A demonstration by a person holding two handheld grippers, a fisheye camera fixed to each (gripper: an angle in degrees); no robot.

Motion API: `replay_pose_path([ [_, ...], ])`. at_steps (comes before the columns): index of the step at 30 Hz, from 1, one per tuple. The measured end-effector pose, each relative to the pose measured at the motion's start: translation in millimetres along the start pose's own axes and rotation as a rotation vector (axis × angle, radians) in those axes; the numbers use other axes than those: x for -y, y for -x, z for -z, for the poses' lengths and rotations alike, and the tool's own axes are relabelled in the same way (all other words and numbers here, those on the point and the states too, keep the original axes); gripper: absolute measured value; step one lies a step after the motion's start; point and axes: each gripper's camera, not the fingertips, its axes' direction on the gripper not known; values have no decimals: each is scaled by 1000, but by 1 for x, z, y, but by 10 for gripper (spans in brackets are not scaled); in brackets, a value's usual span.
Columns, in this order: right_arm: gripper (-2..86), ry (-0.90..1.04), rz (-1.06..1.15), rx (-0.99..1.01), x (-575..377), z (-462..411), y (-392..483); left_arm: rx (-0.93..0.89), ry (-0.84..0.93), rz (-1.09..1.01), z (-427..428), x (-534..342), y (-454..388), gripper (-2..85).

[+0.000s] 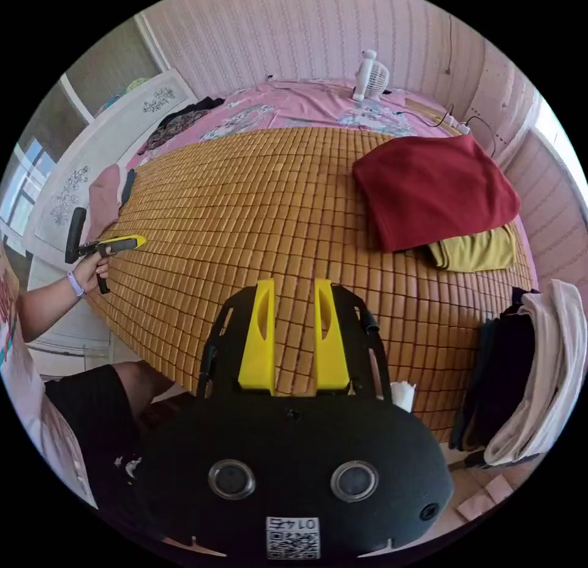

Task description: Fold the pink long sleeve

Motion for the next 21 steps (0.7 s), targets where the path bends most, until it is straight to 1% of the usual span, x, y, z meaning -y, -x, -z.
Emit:
replay_pose_path([
  [1,99,23,12,52,-2,-14,17,31,-10,52,11,-20,15,50],
  [3,104,101,52,258,9,-66,85,147,-55,234,49,-90,71,59],
  [4,105,113,71,316,17,-79,102,171,-69,274,56,-104,84,62],
  [5,107,137,145,422,35,-102,139,207,-103,346,70,-130,109,69],
  [6,108,153,237,481,56,-124,177,231,-139,408,81,-151,132,74],
  [7,108,153,283,499,68,-134,197,241,-157,435,87,-160,144,76],
  [9,109,123,457,561,119,-171,272,276,-239,503,108,-188,187,81],
  [10,110,115,492,568,133,-180,291,286,-257,514,113,-194,198,83],
  [12,114,100,598,590,185,-220,366,333,-311,548,129,-207,243,89],
  [13,116,96,617,592,198,-230,384,347,-326,556,133,-209,254,91],
  [15,127,84,662,606,241,-269,456,412,-410,572,149,-210,298,99],
  [16,130,86,667,608,251,-279,473,437,-428,563,152,-208,307,102],
  [18,142,99,676,579,283,-319,536,524,-480,509,157,-192,344,124],
  [21,138,135,612,538,306,-364,590,532,-447,471,145,-159,396,134],
])
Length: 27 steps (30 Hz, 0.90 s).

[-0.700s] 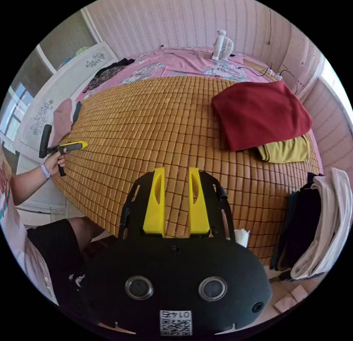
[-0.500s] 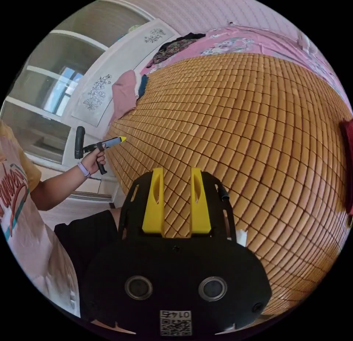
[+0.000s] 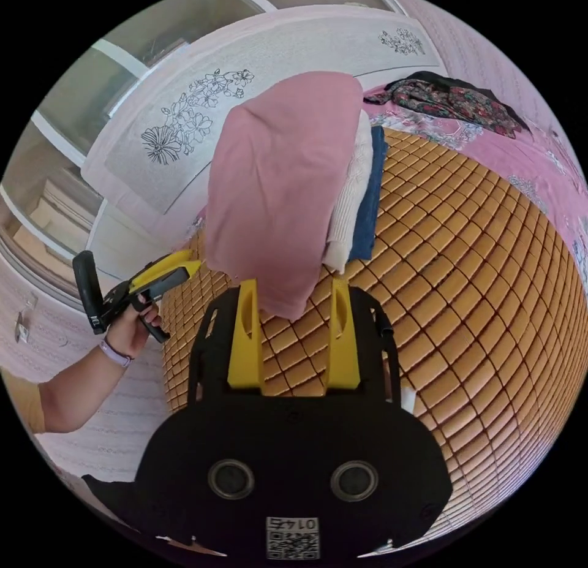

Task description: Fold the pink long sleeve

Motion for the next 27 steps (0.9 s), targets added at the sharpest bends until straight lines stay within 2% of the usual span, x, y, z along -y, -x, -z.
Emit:
replay_pose_path([
  [2,103,71,-12,0,16,-29,2,-34,74,18,-38,20,7,131],
  [5,53,99,-36,32,24,-41,3,-87,222,26,-83,40,7,71],
  [6,42,82,-42,107,19,-30,3,-123,272,-4,-83,46,-2,40],
  [8,33,-24,26,152,-5,5,12,-210,271,-107,-63,45,-33,36],
  [10,28,-54,82,78,-47,39,23,-233,235,-271,-28,21,-83,35],
  [12,25,37,35,-25,-123,69,22,-348,325,-387,1,-35,-150,36],
  [13,24,70,5,-45,-145,75,19,-393,354,-390,4,-50,-165,36],
  [15,22,262,-143,-128,-236,91,9,-562,505,-355,7,-117,-230,36],
  [16,22,308,-176,-154,-258,95,7,-585,544,-340,6,-133,-247,36],
  [18,19,541,-283,-214,-333,99,3,-679,732,-299,-11,-189,-314,35],
  [20,18,679,-327,-230,-377,95,3,-708,845,-396,-23,-222,-365,33],
  [21,16,701,-332,-232,-396,94,4,-698,818,-514,-24,-237,-392,31],
  [24,11,621,-277,-205,-407,96,2,-648,643,-698,-10,-239,-419,33],
  [27,7,740,-159,-142,-391,83,-3,-641,682,-719,-19,-230,-424,28],
])
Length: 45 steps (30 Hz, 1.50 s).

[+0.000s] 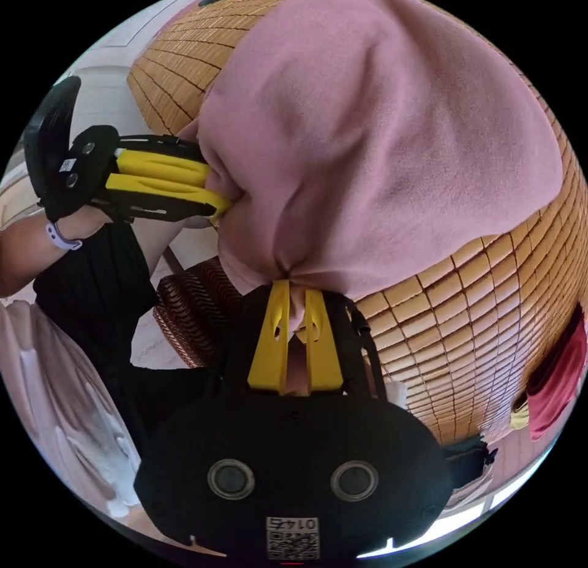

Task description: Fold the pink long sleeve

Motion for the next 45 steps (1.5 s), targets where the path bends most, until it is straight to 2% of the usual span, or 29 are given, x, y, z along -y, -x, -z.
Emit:
replay_pose_path([
  [5,2,91,253,-105,14,-2,20,37,12,-83,-1,7,0,24],
  [8,1,89,268,-97,14,-2,20,82,-47,-127,-1,-4,-7,28],
  [15,1,234,313,-44,27,-6,20,167,-214,7,0,-43,-20,29],
  [19,3,228,295,-78,15,-9,29,163,-289,61,0,-63,-20,29],
  [25,18,-5,135,-148,-44,-11,41,178,-334,217,6,-87,-30,32],
  [28,32,-214,-32,-65,-89,-14,32,171,-331,265,23,-101,-40,35],
  [30,44,-428,-163,12,-136,-24,30,132,-375,288,31,-123,-47,36],
  [33,53,-599,-242,-7,-190,-42,46,116,-405,336,33,-155,-57,37],
  [40,1,-635,-202,-130,-271,-69,89,88,-475,356,28,-199,-72,37],
  [45,-8,-666,-218,-12,-327,-90,91,107,-422,339,18,-193,-69,37],
])
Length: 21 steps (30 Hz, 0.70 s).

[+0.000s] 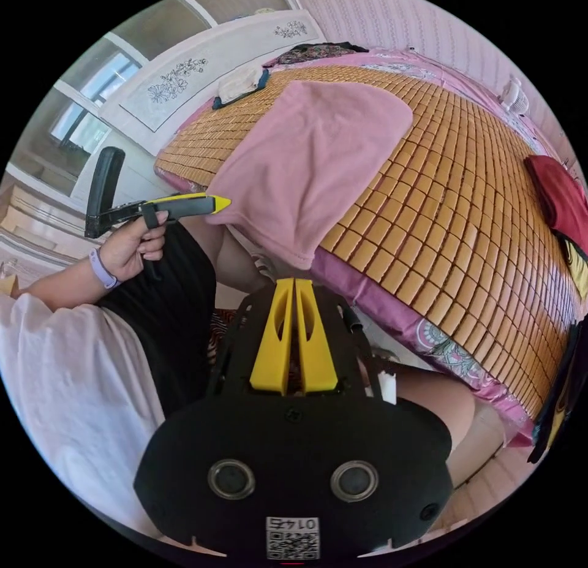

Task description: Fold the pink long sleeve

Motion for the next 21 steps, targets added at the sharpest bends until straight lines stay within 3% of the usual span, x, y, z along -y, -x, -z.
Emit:
replay_pose_path([
  [10,2,-49,-1,-9,-44,25,-13,46,-24,-164,-1,12,-39,37],
  [15,48,-244,-153,327,-51,64,-43,-7,-62,-247,18,22,-71,39],
  [21,118,-344,-199,528,-41,90,-59,-82,-82,-310,27,40,-94,41],
])
